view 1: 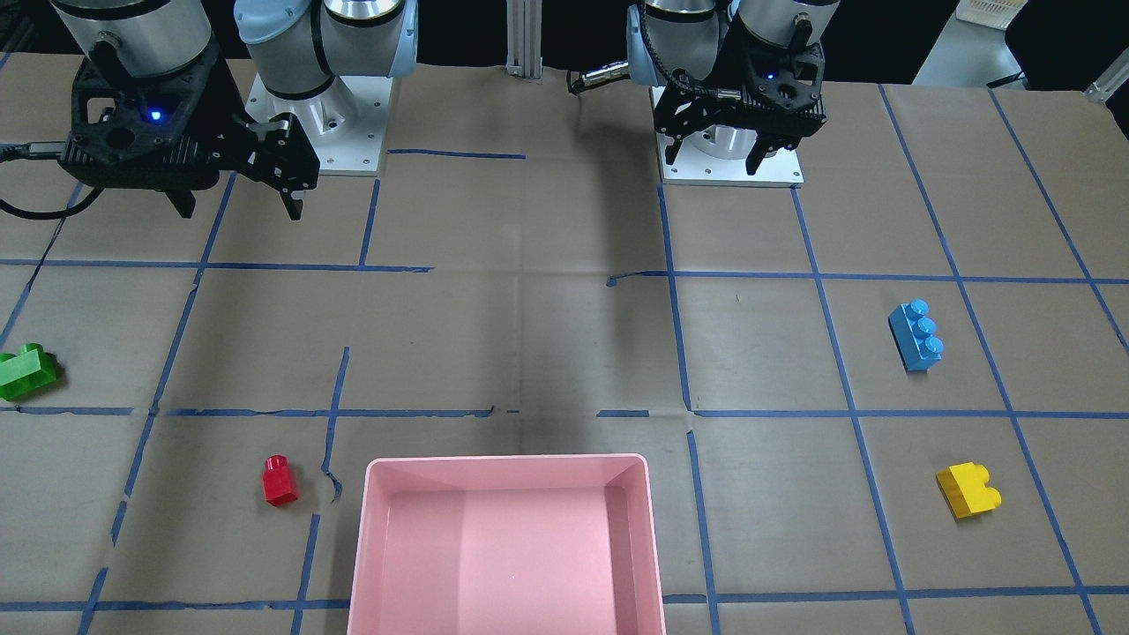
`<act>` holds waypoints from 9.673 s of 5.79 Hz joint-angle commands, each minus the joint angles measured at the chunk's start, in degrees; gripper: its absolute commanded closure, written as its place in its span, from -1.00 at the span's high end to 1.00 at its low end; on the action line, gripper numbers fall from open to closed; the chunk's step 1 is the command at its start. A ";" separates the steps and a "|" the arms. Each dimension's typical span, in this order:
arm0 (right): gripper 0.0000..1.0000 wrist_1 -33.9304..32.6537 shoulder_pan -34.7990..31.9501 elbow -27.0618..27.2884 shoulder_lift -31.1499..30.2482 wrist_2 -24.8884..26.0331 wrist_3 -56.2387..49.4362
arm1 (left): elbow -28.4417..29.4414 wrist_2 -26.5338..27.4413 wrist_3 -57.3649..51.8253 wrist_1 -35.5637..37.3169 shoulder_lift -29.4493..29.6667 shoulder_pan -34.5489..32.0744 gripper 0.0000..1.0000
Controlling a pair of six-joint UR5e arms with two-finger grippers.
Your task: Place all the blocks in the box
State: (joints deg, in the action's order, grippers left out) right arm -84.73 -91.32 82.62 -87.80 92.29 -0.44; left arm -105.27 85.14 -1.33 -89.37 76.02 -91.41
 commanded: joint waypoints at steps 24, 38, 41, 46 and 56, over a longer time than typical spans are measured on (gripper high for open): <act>0.99 -0.70 5.23 0.88 0.27 -0.53 -4.87 | -10.06 7.06 -45.69 39.63 32.27 40.88 -0.98; 0.99 -37.71 43.42 18.02 23.03 0.61 -71.72 | 52.98 10.04 1.50 16.60 64.71 -13.11 0.99; 0.99 -37.79 43.42 19.16 24.61 1.14 -71.81 | 51.58 8.64 -1.29 4.84 55.21 -1.26 0.99; -0.13 -38.41 43.33 20.04 23.22 1.49 -71.02 | 36.63 8.64 -30.78 4.20 47.63 21.50 0.98; -0.12 -17.28 -8.83 -24.67 36.85 -4.57 7.51 | 30.65 9.52 -30.84 21.53 56.97 29.45 -0.85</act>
State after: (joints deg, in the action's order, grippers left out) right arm -99.68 -95.78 61.27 -57.25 87.69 1.96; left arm -74.95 94.83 -32.08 -67.31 133.58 -61.61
